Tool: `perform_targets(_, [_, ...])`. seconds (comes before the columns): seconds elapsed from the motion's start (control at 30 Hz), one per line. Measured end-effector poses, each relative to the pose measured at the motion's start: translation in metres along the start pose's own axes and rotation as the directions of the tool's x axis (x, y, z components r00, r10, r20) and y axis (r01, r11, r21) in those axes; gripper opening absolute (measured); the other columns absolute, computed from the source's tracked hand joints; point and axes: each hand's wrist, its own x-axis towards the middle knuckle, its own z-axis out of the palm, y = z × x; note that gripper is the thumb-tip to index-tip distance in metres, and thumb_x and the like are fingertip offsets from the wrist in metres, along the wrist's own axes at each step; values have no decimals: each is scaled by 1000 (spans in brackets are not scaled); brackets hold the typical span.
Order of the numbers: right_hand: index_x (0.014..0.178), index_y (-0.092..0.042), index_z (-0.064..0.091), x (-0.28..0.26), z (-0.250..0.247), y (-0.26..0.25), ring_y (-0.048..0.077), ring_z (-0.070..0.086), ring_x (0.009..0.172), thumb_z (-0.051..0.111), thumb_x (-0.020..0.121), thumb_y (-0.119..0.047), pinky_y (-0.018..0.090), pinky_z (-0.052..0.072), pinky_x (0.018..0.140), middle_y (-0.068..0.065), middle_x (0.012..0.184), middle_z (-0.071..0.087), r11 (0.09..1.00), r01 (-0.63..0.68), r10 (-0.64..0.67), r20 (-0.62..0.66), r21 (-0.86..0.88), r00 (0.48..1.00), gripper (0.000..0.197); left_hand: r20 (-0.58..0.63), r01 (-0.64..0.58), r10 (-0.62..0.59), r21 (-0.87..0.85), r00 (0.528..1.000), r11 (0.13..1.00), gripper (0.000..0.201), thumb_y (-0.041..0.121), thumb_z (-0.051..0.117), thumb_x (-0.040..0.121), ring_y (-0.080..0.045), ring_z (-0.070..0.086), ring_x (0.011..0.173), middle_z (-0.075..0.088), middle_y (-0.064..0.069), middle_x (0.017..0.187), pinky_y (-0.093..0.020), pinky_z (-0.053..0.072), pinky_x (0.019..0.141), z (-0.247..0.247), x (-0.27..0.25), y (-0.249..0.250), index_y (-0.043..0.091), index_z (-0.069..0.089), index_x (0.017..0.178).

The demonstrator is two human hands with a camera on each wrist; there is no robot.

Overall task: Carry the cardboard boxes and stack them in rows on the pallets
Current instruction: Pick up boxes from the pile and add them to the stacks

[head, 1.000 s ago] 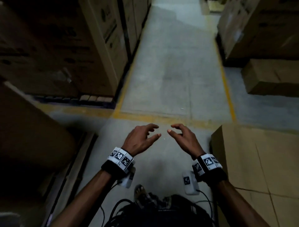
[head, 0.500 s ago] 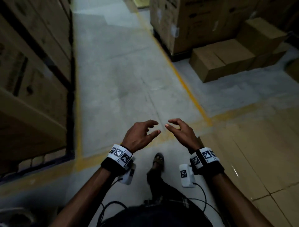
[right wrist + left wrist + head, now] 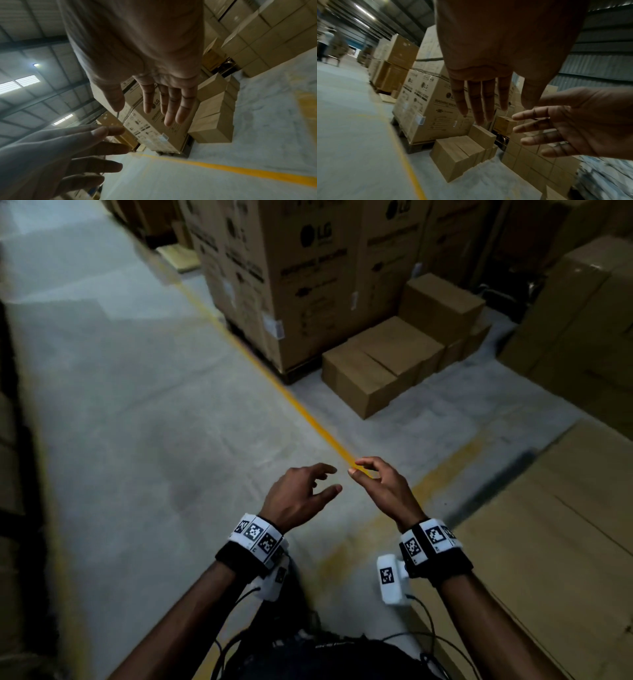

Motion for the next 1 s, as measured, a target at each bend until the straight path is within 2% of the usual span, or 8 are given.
perform_targets(0.27, [125,-30,65,199,-64,-36,5,56,97,68,93,-50,29,42,90,-2,138,58,997,-71,65,-172,-29,983,38,111,-230,221,73,969,971,49,57,60,96,-18,69,103,71,2,126,-35,55,84,-46,247,-8,32,59,138])
perform_targets(0.37, [124,-30,65,264,-99,-57,8,56,101,69,94,-48,28,41,89,-2,136,59,994,-109,105,-254,-1,962,35,124,-300,290,73,949,951,50,59,58,96,-18,69,101,71,2,126,-36,56,83,-68,344,5,30,60,137])
perform_targets(0.43, [123,-32,65,303,-120,-63,4,57,98,69,94,-47,28,41,87,-3,134,58,991,-130,134,-298,32,945,33,144,-338,328,56,934,939,51,59,57,97,-19,69,101,71,2,127,-37,56,83,-76,404,17,27,61,136])
perform_targets(0.57, [125,-33,64,371,-160,-54,0,56,95,68,94,-48,27,42,86,-4,135,57,973,-205,231,-379,108,896,34,225,-391,380,6,897,920,52,59,57,97,-19,69,100,71,0,126,-40,57,85,-72,507,39,25,60,136])
perform_targets(0.77, [125,-35,63,471,-221,-20,-4,58,96,69,94,-49,24,44,82,-8,138,58,941,-276,334,-412,195,848,34,340,-437,422,-34,840,899,53,58,59,96,-15,69,100,71,2,125,-34,56,85,-40,646,64,28,57,140])
perform_targets(0.83, [125,-34,63,512,-251,-7,-4,57,95,69,94,-49,22,44,80,-8,137,58,936,-270,345,-442,224,828,35,362,-436,419,-38,833,899,58,60,61,95,-15,69,99,70,1,126,-34,56,86,-20,700,77,32,51,144])
perform_targets(0.9, [126,-33,63,555,-289,7,-5,57,94,69,94,-47,21,44,80,-9,135,58,933,-257,350,-472,251,809,35,366,-444,422,-28,829,896,71,63,62,92,-18,69,99,69,-1,128,-38,57,88,2,759,97,37,36,153])
perform_targets(1.0, [125,-33,64,615,-355,23,-6,59,92,70,94,-46,15,45,77,-10,133,61,930,-232,354,-518,287,778,34,390,-434,407,-23,826,901,88,62,64,91,-23,67,111,66,-4,134,-40,56,92,25,843,142,38,14,160])
